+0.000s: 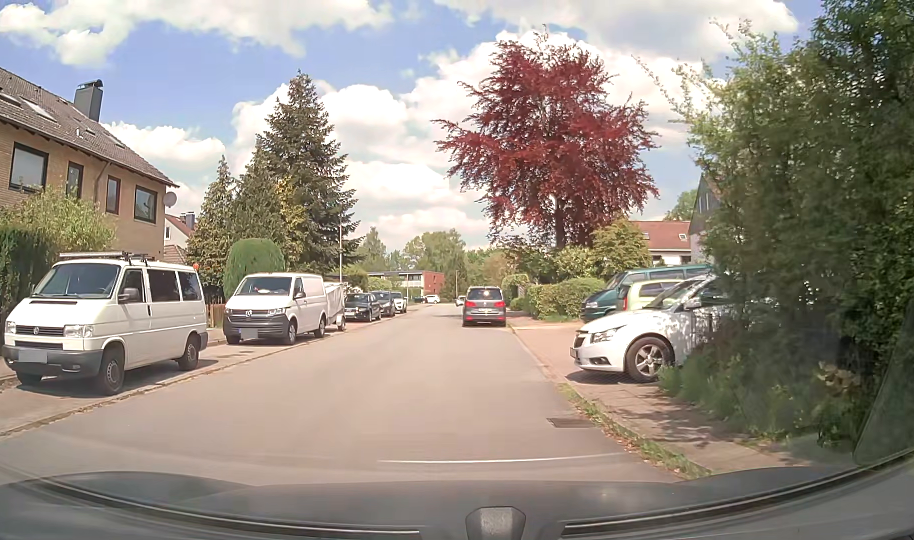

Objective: Follow the waypoints while adhering to traffic rules and regulations

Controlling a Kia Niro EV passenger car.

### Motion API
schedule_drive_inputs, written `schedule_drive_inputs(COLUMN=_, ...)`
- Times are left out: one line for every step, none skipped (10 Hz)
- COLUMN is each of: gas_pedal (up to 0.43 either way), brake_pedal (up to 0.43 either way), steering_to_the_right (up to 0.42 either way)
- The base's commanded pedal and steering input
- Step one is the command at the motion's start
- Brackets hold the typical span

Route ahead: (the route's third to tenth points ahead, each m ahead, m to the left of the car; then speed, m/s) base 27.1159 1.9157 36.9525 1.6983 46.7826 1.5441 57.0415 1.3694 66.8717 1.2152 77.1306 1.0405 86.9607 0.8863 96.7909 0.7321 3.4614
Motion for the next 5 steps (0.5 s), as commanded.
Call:
schedule_drive_inputs(gas_pedal=0.150, brake_pedal=0.000, steering_to_the_right=-0.047)
schedule_drive_inputs(gas_pedal=0.138, brake_pedal=0.000, steering_to_the_right=-0.045)
schedule_drive_inputs(gas_pedal=0.138, brake_pedal=0.000, steering_to_the_right=-0.039)
schedule_drive_inputs(gas_pedal=0.138, brake_pedal=0.000, steering_to_the_right=-0.028)
schedule_drive_inputs(gas_pedal=0.118, brake_pedal=0.000, steering_to_the_right=-0.016)
